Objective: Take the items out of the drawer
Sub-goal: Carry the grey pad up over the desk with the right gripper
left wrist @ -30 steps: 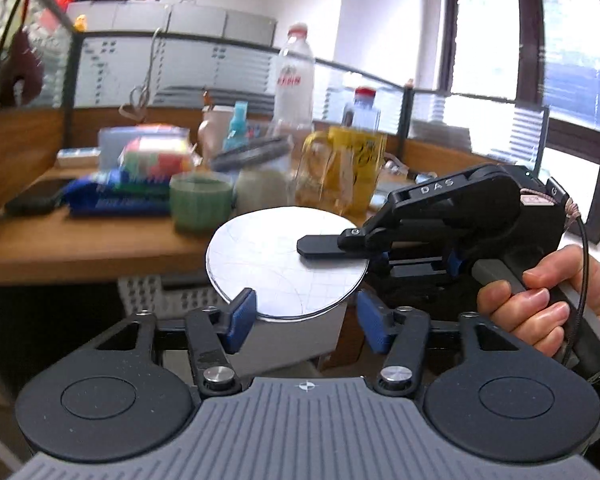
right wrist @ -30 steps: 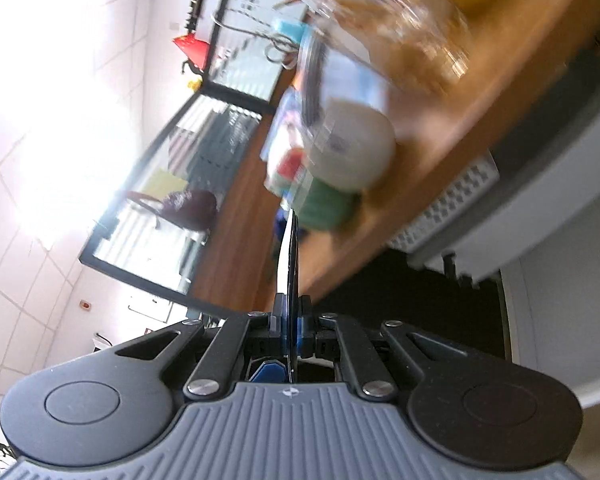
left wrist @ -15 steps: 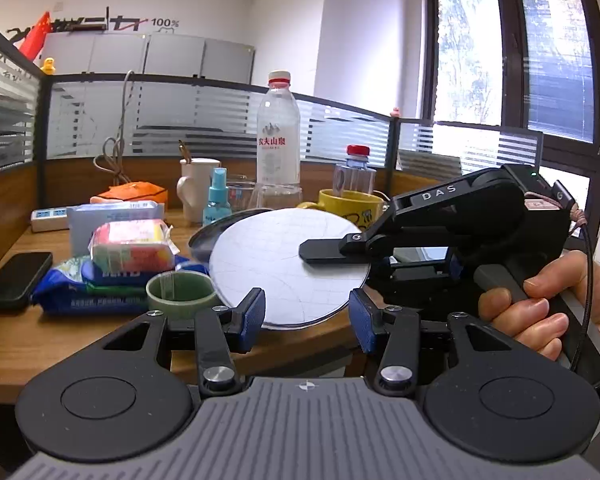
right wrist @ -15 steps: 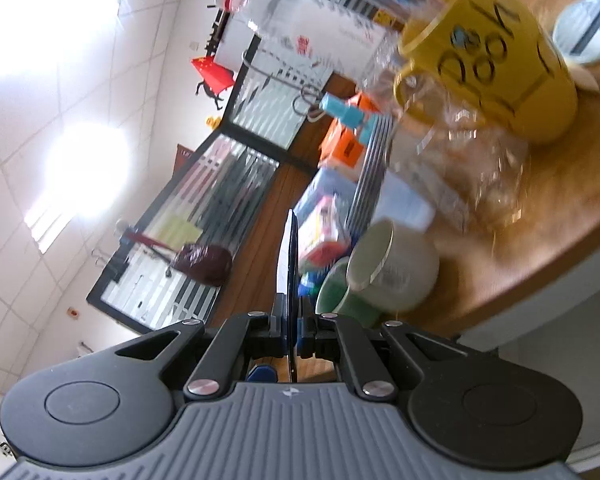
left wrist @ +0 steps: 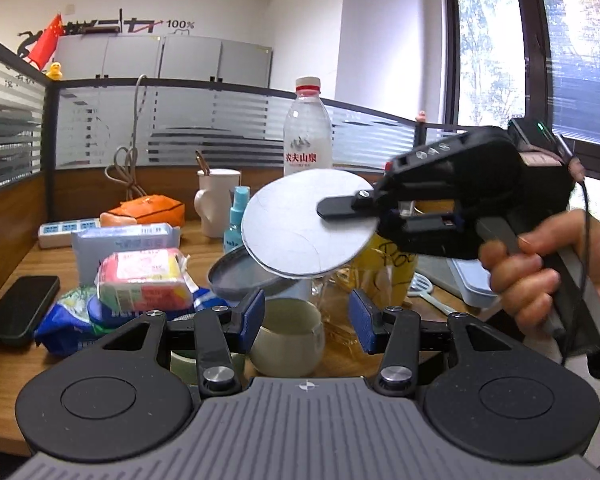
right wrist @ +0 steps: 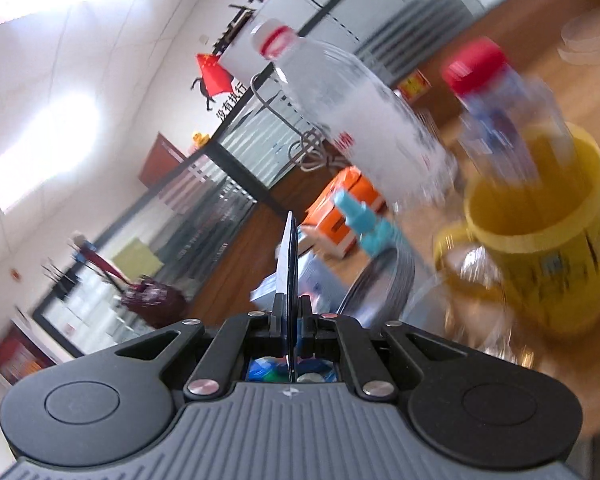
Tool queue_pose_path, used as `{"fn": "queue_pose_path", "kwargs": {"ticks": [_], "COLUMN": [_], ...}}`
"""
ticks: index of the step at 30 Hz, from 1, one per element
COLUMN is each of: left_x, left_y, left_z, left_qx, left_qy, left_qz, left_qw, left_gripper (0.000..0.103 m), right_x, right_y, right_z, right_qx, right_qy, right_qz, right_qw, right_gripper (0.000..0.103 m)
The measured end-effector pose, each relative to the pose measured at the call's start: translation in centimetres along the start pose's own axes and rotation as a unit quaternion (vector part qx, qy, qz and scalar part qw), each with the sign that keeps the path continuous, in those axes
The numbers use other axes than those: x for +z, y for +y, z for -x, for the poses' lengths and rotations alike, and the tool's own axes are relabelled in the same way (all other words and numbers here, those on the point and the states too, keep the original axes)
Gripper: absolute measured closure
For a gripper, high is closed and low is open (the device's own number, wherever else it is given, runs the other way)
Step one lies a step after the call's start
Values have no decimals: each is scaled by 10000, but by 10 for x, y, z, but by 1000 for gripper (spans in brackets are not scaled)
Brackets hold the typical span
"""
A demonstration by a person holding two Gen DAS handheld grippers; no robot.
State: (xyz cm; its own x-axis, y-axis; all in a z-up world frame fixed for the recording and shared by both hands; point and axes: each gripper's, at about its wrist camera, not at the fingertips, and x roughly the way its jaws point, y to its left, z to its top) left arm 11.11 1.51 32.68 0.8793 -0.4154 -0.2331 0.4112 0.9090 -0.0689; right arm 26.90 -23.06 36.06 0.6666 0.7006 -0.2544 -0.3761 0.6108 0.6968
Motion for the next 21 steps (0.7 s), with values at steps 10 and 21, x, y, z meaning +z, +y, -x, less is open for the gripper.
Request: {"fn": "queue_pose_path", "kwargs": {"ticks": [10, 21], "left_x": [7, 6], "left_y": [18, 34], "left_z": [-25, -43], "left_qx": [36, 73], "left_qy": [33, 132], "left_qz": [9, 103], "left_qw": [10000, 9998], "left_gripper": [53, 53], "right_x": [20, 35], "right_y": [22, 33], "right_z": [-48, -69], "right_qx": [-666, -879], "right_qy": [317, 26], "right_qz": [1311, 1462], "right_qw": [9886, 9853], "right_gripper": [100, 100]}}
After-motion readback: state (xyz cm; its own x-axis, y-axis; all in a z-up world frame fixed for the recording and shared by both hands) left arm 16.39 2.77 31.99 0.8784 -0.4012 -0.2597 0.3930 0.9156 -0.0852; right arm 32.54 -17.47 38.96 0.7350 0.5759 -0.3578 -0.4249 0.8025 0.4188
